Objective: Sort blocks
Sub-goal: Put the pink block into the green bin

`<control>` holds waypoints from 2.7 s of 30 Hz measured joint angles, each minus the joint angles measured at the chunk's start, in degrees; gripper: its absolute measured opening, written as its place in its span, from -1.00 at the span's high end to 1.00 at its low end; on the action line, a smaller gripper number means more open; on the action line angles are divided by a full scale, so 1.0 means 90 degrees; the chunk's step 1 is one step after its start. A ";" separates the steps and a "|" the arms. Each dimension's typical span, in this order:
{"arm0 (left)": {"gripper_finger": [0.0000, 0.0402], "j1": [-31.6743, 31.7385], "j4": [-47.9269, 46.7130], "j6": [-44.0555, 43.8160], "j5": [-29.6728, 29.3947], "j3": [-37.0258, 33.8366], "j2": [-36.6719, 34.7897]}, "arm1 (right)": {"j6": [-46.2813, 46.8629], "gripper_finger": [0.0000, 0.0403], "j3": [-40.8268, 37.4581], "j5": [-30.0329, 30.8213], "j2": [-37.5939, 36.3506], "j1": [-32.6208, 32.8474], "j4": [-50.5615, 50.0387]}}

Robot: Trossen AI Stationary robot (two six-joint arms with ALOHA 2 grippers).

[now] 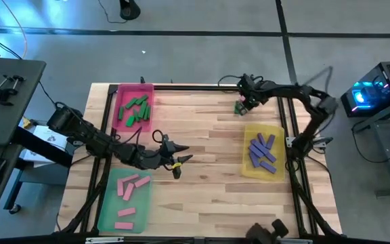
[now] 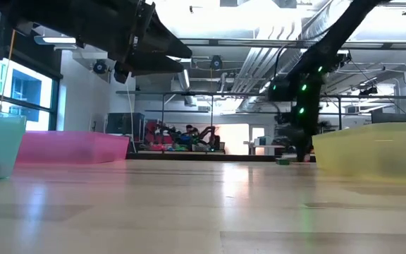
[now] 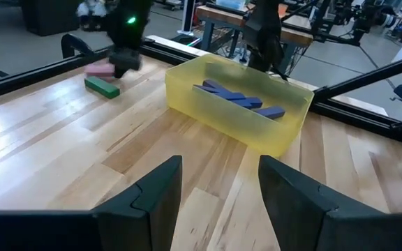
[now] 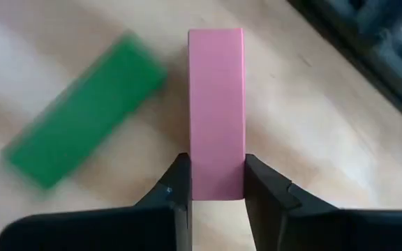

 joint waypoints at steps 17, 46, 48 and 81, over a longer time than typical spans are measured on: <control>0.11 -0.0042 0.1772 0.1795 0.0222 0.0005 0.0707 | 0.1528 0.68 -0.3950 0.0134 -0.4320 0.4739 0.5838; 0.01 -0.0013 0.4130 0.2847 0.3276 0.0826 0.1843 | -0.0719 0.68 -0.1352 0.2887 -0.0503 0.8847 0.8666; 0.01 -0.0010 0.4111 0.2848 0.3261 0.0894 0.1846 | -0.0719 0.68 -0.1344 0.2945 -0.0492 0.8900 0.8677; 0.63 -0.2068 -0.6062 -0.0554 -0.1355 0.1870 -0.0454 | 0.1219 0.15 -0.1371 0.2933 -0.0492 0.8909 0.7081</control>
